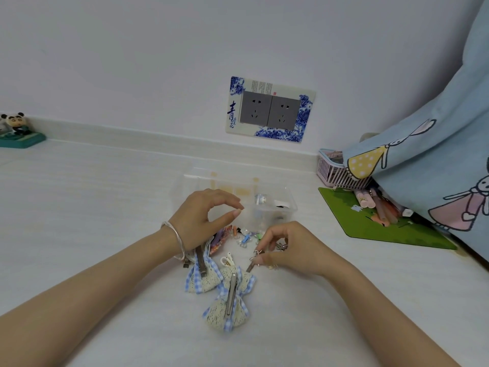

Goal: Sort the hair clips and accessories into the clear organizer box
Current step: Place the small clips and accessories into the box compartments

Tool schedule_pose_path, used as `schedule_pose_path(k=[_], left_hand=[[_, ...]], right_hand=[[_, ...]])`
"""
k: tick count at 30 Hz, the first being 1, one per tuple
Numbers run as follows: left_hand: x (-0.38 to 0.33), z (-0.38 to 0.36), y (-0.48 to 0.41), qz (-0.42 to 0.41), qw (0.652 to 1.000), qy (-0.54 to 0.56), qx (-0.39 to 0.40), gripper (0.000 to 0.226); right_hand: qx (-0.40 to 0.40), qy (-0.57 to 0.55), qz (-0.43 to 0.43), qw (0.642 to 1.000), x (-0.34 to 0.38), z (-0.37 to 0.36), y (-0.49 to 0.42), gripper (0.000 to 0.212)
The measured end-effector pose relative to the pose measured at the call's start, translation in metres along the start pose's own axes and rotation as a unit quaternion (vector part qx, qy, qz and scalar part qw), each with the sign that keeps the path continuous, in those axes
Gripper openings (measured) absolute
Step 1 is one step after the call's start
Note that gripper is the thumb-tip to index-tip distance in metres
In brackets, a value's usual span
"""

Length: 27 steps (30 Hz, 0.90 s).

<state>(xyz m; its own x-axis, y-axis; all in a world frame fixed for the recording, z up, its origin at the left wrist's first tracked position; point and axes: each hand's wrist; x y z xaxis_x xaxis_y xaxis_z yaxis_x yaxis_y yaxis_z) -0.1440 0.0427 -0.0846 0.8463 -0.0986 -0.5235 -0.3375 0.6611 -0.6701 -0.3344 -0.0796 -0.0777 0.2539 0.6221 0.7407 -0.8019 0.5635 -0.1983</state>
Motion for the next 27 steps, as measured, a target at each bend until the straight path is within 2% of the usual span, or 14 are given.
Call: schedule_pose_path(k=[2, 4, 6, 8, 10, 11, 13, 15, 18, 22, 23, 27], left_hand=[[-0.001, 0.0, 0.0, -0.002, 1.0, 0.003, -0.002, 0.032], [-0.003, -0.001, 0.0, 0.0, 1.0, 0.009, -0.009, 0.033], [-0.004, -0.001, 0.001, 0.004, 1.0, 0.011, -0.018, 0.035], [-0.004, -0.001, 0.001, 0.007, 1.0, 0.012, -0.026, 0.038], [-0.005, 0.0, 0.001, 0.008, 0.999, 0.017, -0.029, 0.038], [-0.005, 0.0, 0.001, 0.007, 0.999, 0.021, -0.031, 0.038], [-0.005, 0.0, 0.001, 0.006, 0.999, 0.023, -0.035, 0.037], [-0.005, 0.0, 0.001, 0.005, 0.999, 0.021, -0.037, 0.038], [-0.005, 0.0, 0.001, 0.003, 0.999, 0.021, -0.034, 0.038], [-0.004, 0.0, 0.001, -0.006, 0.999, 0.019, -0.03, 0.035], [-0.003, 0.0, 0.001, -0.008, 0.999, 0.018, -0.031, 0.035], [-0.004, 0.0, 0.001, -0.017, 0.999, 0.019, -0.036, 0.033]], right_hand=[[0.011, -0.026, 0.003, 1.0, 0.007, 0.003, 0.002, 0.015], [-0.025, -0.075, 0.008, 0.997, 0.014, 0.009, 0.002, 0.014], [-0.135, -0.152, 0.013, 0.979, 0.016, 0.021, -0.003, 0.016], [-0.266, -0.175, 0.033, 0.948, 0.013, 0.036, -0.01, 0.016], [-0.351, -0.097, 0.067, 0.929, 0.008, 0.048, -0.016, 0.012], [-0.367, -0.047, 0.084, 0.925, 0.004, 0.051, -0.019, 0.011], [-0.361, 0.041, 0.11, 0.925, -0.001, 0.051, -0.026, 0.008], [-0.323, 0.081, 0.106, 0.937, -0.005, 0.045, -0.034, 0.008], [-0.262, 0.041, 0.068, 0.962, -0.007, 0.04, -0.036, 0.014], [-0.266, -0.014, 0.06, 0.962, -0.003, 0.056, -0.019, 0.009], [-0.247, -0.012, 0.048, 0.968, -0.003, 0.061, -0.014, 0.006], [-0.081, 0.085, -0.029, 0.993, -0.012, 0.06, -0.002, 0.004]])
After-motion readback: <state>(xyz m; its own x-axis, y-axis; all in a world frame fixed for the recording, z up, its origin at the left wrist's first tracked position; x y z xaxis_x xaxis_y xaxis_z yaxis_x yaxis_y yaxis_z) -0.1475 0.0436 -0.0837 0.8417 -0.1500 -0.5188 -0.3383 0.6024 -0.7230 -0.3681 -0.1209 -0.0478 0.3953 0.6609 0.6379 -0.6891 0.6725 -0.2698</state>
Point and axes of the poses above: each hand's wrist, its own y-axis away from the middle knuckle, its own z-axis out of the back of the hand, x = y × z, and after that the axes turned 14 degrees about -x, right-handed
